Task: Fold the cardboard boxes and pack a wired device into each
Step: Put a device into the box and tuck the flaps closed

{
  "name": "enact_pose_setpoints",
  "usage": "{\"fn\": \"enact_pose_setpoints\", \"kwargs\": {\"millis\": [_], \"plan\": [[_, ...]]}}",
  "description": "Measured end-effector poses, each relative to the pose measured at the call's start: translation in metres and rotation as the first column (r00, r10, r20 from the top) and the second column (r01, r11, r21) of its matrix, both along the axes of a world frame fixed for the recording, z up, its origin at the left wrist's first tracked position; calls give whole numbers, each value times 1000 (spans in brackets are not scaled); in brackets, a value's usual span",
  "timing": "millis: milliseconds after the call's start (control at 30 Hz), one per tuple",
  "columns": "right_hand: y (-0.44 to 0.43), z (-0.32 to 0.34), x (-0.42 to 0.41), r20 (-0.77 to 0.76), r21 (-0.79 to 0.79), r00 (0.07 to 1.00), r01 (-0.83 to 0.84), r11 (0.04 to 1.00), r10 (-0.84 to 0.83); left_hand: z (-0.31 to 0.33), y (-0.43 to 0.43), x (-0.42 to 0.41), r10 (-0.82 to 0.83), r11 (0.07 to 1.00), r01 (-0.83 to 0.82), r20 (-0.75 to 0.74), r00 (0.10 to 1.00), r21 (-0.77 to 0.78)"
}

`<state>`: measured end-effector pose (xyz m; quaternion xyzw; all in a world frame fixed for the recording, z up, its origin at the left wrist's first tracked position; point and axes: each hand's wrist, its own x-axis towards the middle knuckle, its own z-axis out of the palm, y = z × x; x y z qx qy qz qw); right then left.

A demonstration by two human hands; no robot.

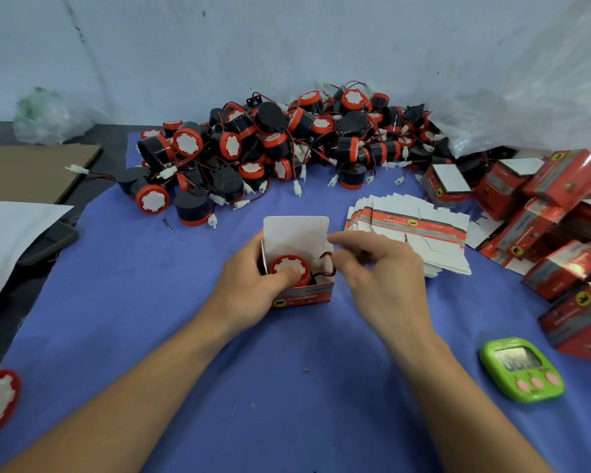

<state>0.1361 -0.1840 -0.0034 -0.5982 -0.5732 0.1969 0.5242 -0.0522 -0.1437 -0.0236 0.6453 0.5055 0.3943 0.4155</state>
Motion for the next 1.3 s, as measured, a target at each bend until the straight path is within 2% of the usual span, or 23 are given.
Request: {"fn": "enact_pose_setpoints", "kwargs": {"millis": [67, 167, 200, 233, 333, 400, 567, 633, 700, 767, 900, 1067, 1133, 1200, 1300], "plan": [[3, -1, 1, -161, -94, 986, -46, 995, 30, 0, 0, 0, 0, 1000, 0, 4, 1000, 5], [5, 0, -3, -372, -254, 914, -264, 931, 158, 0, 0, 1, -1, 1000, 1, 10, 1000, 14], [6, 0, -4, -347, -264, 917, -296, 918, 196, 0, 0, 1, -1, 1000, 1, 9, 1000, 17], [6, 0, -5, -250, -253, 942, -286, 924, 223, 0, 0, 1, -1, 1000, 1, 9, 1000, 19], [3, -2, -7, 141, -176, 972, -163, 971, 189, 1, 0, 1, 5, 1000, -6, 14, 1000, 20], [4, -6, -7, 164, -165, 974, -132, 977, 159, 0, 0, 1, 8, 1000, -9, 16, 1000, 19], [6, -10, -6, -70, -181, 979, -199, 963, 189, -1, 0, 1, 4, 1000, -5, 24, 1000, 24], [6, -9, -4, -238, -176, 933, -316, 932, 272, -1, -1, 0, -1, 1000, 1, 24, 1000, 20], [6, -8, 1, -412, -163, 843, -441, 882, 346, -1, 0, 0, -5, 1000, 5, 29, 1000, 17], [8, -5, 6, -451, -156, 811, -484, 861, 374, -1, 0, 0, -5, 1000, 5, 34, 999, 13], [10, -5, 7, -365, -148, 852, -452, 880, 377, 0, 0, 0, -5, 1000, 5, 25, 1000, 15], [7, -7, -1, -71, -120, 954, -299, 947, 292, 0, -1, 1, 3, 1000, -4, 29, 1000, 25], [6, -10, -6, -3, -110, 974, -224, 968, 225, 0, 0, 1, 6, 1000, -7, 33, 999, 24], [6, -12, -9, 1, -109, 985, -174, 979, 175, -1, 0, 1, 6, 1000, -7, 35, 999, 25], [8, -13, -9, -105, -128, 980, -182, 975, 169, -1, 0, 1, -1, 1000, 0, 33, 999, 28]]}}
